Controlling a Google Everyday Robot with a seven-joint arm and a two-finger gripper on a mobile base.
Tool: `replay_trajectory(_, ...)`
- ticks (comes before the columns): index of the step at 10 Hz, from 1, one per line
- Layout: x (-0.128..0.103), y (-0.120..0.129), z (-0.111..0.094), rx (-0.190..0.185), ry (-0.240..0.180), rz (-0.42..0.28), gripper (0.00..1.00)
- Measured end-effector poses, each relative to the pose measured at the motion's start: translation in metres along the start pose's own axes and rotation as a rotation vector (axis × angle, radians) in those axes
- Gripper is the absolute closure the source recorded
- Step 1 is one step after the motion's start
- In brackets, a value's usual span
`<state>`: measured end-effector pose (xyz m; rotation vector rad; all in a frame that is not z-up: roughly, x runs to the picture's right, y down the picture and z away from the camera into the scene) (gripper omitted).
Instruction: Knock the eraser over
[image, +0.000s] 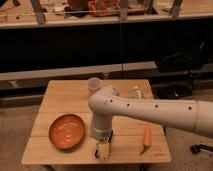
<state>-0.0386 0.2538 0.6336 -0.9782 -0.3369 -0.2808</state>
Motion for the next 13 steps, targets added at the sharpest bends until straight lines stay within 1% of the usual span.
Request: replay_trajectory(13,-0.0069,0.0072,0.0040,0.021,0.001,0.032,0.20)
